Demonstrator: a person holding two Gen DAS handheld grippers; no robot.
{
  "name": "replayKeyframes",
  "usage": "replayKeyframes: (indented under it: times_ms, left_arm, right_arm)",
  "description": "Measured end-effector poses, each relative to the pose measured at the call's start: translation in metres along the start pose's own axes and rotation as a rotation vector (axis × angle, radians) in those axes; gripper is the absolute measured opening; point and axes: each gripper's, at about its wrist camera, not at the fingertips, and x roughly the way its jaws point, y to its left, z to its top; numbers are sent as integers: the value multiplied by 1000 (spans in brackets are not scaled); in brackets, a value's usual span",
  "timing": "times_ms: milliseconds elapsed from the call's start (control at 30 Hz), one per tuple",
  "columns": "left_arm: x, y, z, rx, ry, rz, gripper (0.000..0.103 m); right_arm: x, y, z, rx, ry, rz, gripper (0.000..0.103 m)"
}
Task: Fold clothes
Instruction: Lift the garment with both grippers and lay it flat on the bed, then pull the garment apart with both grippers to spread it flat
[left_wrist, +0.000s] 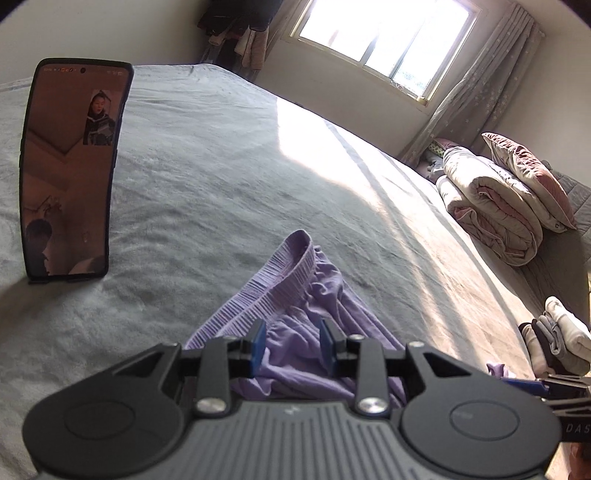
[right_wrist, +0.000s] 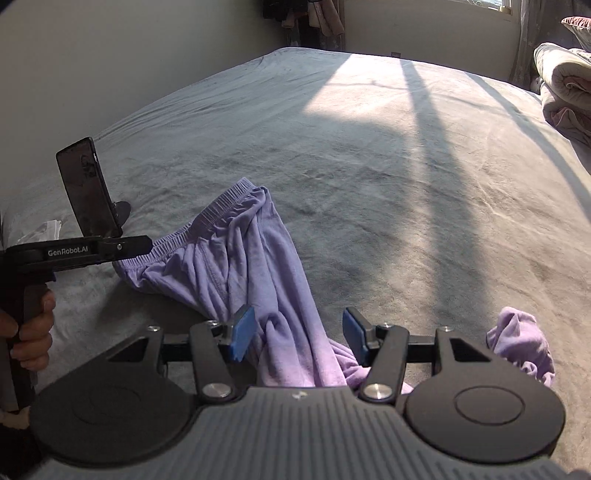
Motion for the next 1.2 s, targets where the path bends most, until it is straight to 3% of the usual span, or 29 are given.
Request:
replayKeyframes:
  times_ms: [133, 233, 300, 333, 367, 400, 533, 800, 967, 1200]
  left_arm:
    - [10, -3, -5, 27, 23, 14, 32]
    - [17, -3, -9, 42, 42, 32, 32]
    - [22, -3, -11, 52, 54, 44, 32]
    - [24, -3, -12, 54, 60, 50, 32]
    - [26, -2, -12, 52, 63, 55, 31]
    - [27, -2, -12, 50, 64, 59, 31]
    - [30, -3, -12, 38, 63, 71, 31]
    - [37, -5, -7, 15, 62, 86, 31]
    - [37, -6, -8, 14, 62, 85, 31]
    - [34, -4, -7, 15, 61, 82, 31]
  right_arm:
    - [-16, 1, -36, -38, 27, -5, 57]
    - [-13, -3, -53, -65, 55, -31, 50]
    - [-6, -6, -62, -96, 68, -87, 41]
    - [-2, -8, -65, -116, 72, -114, 27]
    - [2, -12, -67, -133, 78, -144, 5]
    - [2, -16, -66, -119, 70, -161, 3]
    - [-7, -29, -53, -83, 11, -219, 2]
    - [-12, -57, 20, -90, -111, -321, 2]
    - [14, -78, 71, -88, -171, -400, 2]
    - [64, -103, 105, -17, -178, -462, 2]
